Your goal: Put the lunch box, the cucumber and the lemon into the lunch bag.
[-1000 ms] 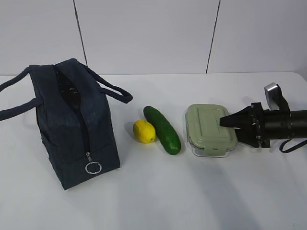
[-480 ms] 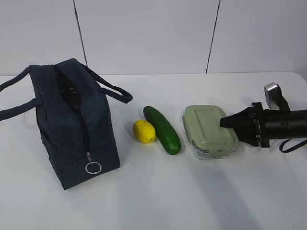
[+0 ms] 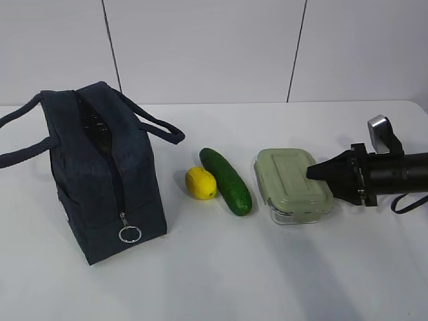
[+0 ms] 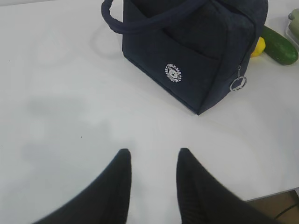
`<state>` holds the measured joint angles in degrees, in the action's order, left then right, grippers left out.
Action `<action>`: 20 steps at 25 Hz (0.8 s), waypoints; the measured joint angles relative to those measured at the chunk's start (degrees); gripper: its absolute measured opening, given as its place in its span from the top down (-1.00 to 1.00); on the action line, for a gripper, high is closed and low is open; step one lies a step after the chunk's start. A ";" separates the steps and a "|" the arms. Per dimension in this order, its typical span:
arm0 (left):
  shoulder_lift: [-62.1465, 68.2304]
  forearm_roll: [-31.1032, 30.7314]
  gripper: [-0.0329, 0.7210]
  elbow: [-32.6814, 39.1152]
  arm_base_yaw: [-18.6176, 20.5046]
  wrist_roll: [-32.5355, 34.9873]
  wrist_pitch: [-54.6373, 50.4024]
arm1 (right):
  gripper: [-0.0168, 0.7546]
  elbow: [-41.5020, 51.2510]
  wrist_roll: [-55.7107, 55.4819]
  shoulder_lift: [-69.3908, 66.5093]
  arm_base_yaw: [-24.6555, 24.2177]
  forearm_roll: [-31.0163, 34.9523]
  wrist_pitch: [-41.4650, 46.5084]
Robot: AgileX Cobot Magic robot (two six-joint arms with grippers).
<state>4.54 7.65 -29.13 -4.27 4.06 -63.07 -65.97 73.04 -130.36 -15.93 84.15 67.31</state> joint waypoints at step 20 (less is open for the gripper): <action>0.00 0.00 0.29 0.00 0.00 0.00 0.00 | -0.01 0.00 -3.72 2.63 0.00 -4.58 -1.97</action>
<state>4.54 7.65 -29.13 -4.27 4.06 -63.07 -65.97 69.32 -127.73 -15.93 79.57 65.35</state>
